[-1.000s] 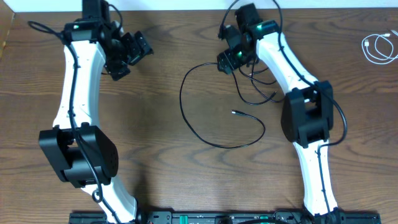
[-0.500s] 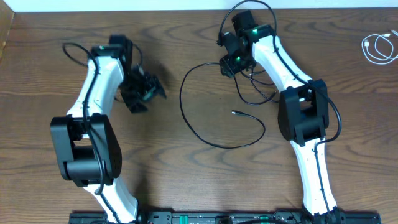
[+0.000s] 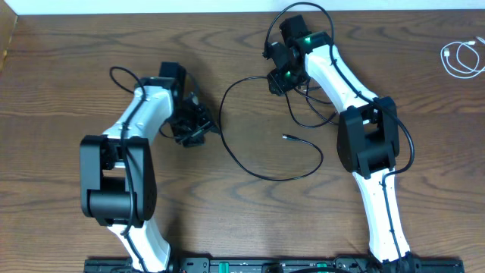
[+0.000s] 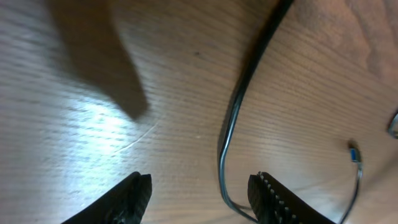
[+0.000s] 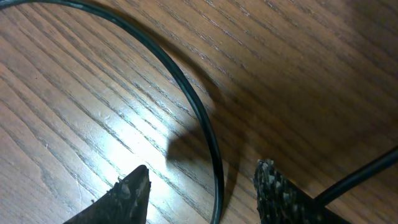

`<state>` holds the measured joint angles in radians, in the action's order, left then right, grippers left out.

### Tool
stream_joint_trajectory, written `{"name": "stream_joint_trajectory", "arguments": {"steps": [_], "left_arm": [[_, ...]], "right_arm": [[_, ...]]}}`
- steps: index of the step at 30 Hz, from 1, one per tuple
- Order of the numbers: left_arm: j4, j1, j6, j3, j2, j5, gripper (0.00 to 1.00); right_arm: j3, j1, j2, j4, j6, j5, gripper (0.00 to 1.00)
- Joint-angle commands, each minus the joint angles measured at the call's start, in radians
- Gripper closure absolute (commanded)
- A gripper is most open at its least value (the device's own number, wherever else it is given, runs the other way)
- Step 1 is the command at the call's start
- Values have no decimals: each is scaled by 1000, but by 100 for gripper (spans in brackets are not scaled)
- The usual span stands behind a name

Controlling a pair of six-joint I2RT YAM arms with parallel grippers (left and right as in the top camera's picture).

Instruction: Untangle cables

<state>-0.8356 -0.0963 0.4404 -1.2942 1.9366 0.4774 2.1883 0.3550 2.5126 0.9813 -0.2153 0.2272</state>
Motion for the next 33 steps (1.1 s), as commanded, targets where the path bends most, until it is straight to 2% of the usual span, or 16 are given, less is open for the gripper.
{"name": "stream_joint_trajectory", "arguments": {"steps": [1,7,13,15,19,22,24,25,30,33], "left_arm": [[51,-58,46,53,9,-71,45],[187,-114,134,96,9,-101,45],[241,-179,196,96,9,-215,54],[253,-199,210,96,10,-244,63],[274,-208,228,96,9,-262,67],[311,-208,227,96,9,-262,75],[352,-208,227,96,9,-262,89],[377,-208,227,96,10,-262,92],[531,-208,227,95,9,-253,92],[612,-207,228,95,9,-250,92]], "right_arm": [[-8,7,-5,-2,21,-4,50],[-8,7,-5,3,22,-4,50],[-11,13,-5,6,36,8,51],[-13,16,-5,10,35,15,52],[-14,18,-5,46,35,19,55],[-14,19,-5,95,35,62,65],[-14,19,-5,118,35,110,71],[-14,19,-5,129,35,137,75],[-14,19,-19,163,35,248,85],[-14,19,-29,167,35,318,87]]}}
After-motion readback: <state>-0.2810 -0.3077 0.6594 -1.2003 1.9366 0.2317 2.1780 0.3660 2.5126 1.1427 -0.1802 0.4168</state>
